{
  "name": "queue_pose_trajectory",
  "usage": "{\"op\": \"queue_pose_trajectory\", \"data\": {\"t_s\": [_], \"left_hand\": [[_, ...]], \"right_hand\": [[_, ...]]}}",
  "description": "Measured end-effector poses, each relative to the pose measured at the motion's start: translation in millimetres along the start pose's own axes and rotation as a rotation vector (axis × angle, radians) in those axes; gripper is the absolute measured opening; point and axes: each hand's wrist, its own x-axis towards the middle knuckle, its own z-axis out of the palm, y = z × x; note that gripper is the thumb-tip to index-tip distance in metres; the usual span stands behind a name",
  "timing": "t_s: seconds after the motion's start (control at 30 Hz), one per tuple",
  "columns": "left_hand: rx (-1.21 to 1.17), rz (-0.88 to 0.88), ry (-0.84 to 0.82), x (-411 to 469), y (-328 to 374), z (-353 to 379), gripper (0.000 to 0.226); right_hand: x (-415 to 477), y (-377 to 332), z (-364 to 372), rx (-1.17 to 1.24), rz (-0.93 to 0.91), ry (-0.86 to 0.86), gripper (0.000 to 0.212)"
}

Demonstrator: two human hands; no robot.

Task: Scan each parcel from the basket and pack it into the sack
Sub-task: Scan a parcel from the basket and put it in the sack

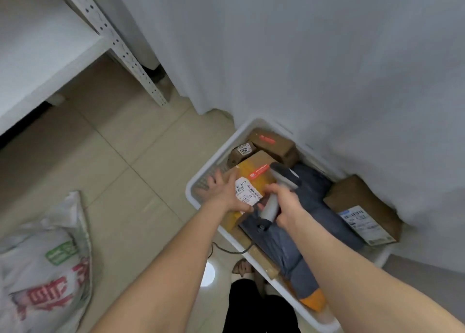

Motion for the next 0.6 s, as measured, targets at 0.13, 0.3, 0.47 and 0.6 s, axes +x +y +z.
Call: {"op": "queue_pose_trajectory", "data": {"t_s": [0.13, 0.3, 0.47, 0.6], "left_hand": [[0.153, 0.033, -0.042, 3, 0, 11, 0.129], [0.445, 0.303, 0.08, 17, -12, -10, 0.119], [0.271, 0.297, 0.015, 27, -40, -9, 0.088], [-0.123, 0.095, 0.194, 19, -58, 9, 0.072]], "right_hand": [[8, -7, 7, -0.09, -0.103, 0.081, 0.013], [17, -26, 4, -0.401, -0.299, 0.198, 0.042], [32, -39, 18, -0.447, -0.302, 0.106, 0.032], [44, -27, 34, -0.475, -0.253, -0.006, 0.02]]}}
